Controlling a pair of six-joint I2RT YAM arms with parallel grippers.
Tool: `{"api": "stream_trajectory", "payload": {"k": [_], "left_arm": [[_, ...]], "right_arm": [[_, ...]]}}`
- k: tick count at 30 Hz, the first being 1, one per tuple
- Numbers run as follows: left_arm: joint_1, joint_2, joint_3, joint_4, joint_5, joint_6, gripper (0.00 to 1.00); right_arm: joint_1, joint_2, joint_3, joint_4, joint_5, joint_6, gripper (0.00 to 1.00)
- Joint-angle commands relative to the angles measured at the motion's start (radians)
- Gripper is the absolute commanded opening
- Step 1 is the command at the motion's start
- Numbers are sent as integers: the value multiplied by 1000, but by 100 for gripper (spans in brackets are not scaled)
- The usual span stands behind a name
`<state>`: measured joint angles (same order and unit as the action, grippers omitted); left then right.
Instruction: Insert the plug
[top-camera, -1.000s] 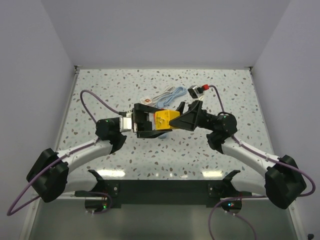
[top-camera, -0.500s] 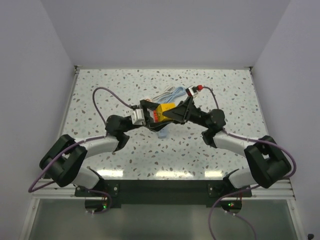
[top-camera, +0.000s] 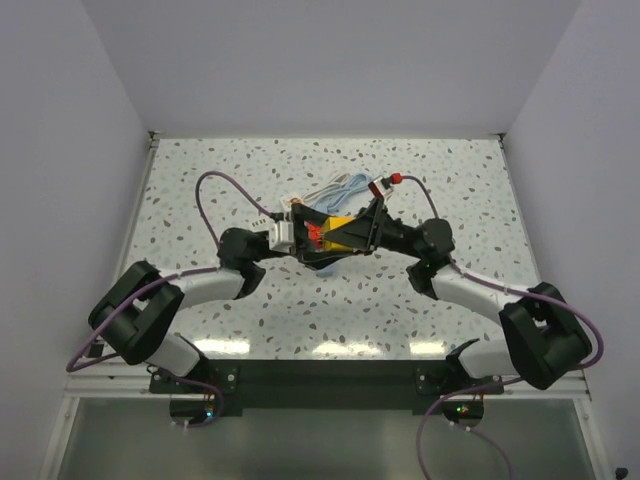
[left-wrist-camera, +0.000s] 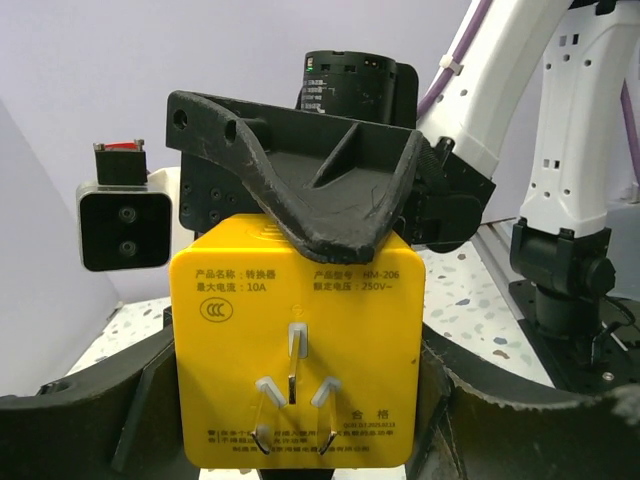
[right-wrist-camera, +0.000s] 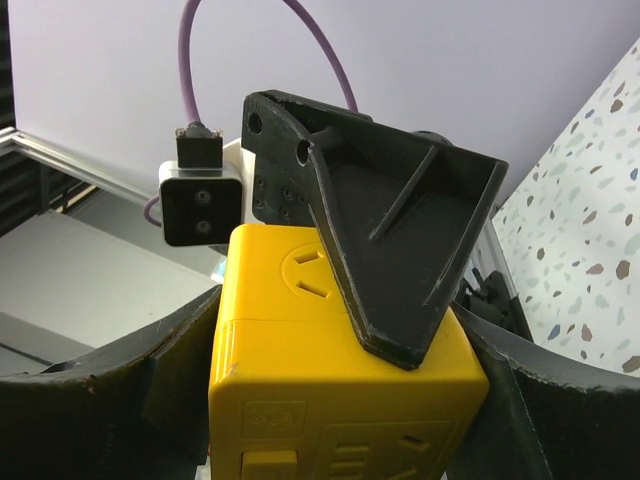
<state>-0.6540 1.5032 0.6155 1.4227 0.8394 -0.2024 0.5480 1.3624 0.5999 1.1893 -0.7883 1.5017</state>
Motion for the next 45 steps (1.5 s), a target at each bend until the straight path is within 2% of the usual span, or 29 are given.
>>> {"api": "stream_trajectory", "payload": {"k": [1,3,7,8,10,11,14,17,18,25,26,29,30,32,33,34,36,38,45], "left_arm": [[10,43,-32,252,60,-104,0],[19,35,-46,274,40,-104,0],[27,9,-74,257,-2,-82,0],[27,-1,-74,225,-22,-66,1],[27,-11,-74,188,-45,-55,14],[27,-23,-74,145,-72,-43,30],[28,-61,-91,79,-115,-22,62],[30,-116,-121,18,-146,1,90],[31,-132,-131,1,-152,11,94],[37,-212,-189,-120,-181,49,100],[39,-237,-203,-126,-210,43,100],[47,-317,-295,-142,-311,21,100],[51,-342,-318,-166,-345,17,100],[63,-425,-352,-304,-454,6,100],[68,-452,-362,-362,-494,0,100],[76,-509,-370,-464,-573,-14,100],[88,-598,-397,-572,-623,-25,100],[99,-656,-422,-617,-663,-35,100],[160,-791,-461,-771,-674,-49,100]], "right_arm": [[-13,-129,29,253,-22,-69,27],[-16,-150,20,207,-22,-92,27],[-20,-209,17,80,-14,-164,0],[-20,-233,15,54,-14,-202,0],[-23,-256,20,-28,-11,-241,0],[-25,-279,21,-54,-8,-283,0],[-43,-334,49,-181,-6,-375,0],[-54,-371,78,-334,14,-483,0],[-59,-388,86,-400,20,-509,0],[-66,-376,135,-494,15,-587,0],[-66,-372,171,-532,5,-642,0],[-66,-368,251,-736,4,-804,0],[-66,-370,276,-866,7,-854,0],[-66,-362,361,-1026,32,-1022,0],[-68,-358,389,-1172,50,-1069,0],[-66,-349,412,-1230,64,-1139,0],[-66,-312,463,-1342,83,-1176,0],[-66,-261,498,-1387,72,-1212,0],[-63,-82,615,-1669,95,-1337,0]]}}
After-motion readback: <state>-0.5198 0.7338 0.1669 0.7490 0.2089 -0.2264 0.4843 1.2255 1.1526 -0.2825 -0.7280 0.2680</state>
